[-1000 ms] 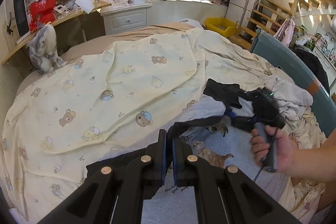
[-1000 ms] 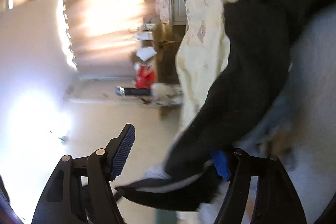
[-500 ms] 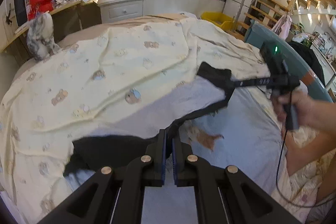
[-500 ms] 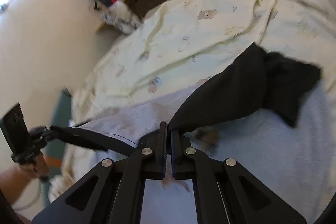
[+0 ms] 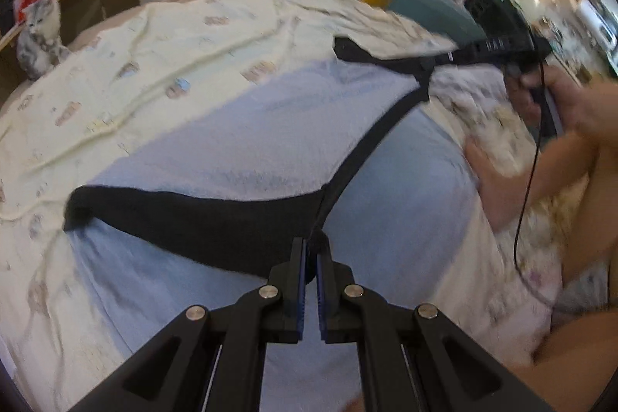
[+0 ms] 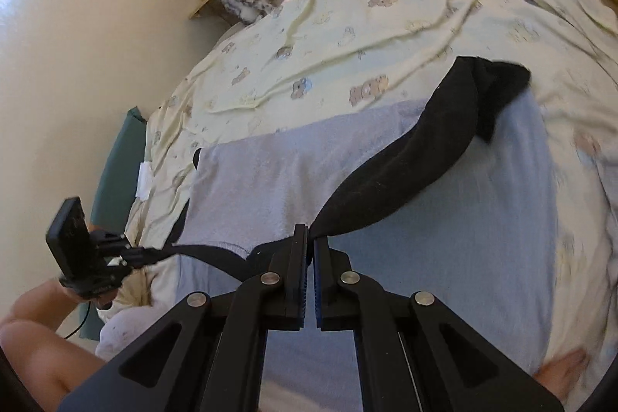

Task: Fold clothes

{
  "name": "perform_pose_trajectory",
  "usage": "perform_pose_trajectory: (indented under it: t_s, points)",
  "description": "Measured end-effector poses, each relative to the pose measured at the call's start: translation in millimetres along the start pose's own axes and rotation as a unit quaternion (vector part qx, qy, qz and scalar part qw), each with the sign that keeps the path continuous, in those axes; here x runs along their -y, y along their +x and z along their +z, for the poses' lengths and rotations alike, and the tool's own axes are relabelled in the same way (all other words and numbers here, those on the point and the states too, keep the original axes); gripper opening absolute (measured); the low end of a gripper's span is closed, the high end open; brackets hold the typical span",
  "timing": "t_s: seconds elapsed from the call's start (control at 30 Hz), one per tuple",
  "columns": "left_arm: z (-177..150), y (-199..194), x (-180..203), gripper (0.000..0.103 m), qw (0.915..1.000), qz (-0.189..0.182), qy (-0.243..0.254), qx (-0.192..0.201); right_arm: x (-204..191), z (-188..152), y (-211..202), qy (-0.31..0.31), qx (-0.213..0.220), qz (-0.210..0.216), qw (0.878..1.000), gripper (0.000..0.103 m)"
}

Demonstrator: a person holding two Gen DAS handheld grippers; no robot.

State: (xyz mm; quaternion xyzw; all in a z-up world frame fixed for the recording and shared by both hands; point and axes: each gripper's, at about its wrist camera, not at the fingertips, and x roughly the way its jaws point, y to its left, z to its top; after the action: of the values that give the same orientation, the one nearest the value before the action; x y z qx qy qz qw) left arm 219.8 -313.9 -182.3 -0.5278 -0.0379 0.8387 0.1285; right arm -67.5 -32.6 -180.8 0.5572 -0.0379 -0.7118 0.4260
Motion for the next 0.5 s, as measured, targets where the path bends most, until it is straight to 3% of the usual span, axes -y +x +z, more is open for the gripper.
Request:
perform_pose_trajectory:
  t_s: [0.33,0.5]
  points:
    - [-67,20,38,0.002,0.9937,-0.036,-0.017,-0.105,10,-112,4,0.044,-0.102,-0.040,0.993,0.002]
    - [-88,23,36,0.001,0.9915,-0.027,-0.025,-0.125,13,-138,17,0.050,-0.136,-0.067,0.987,0.002]
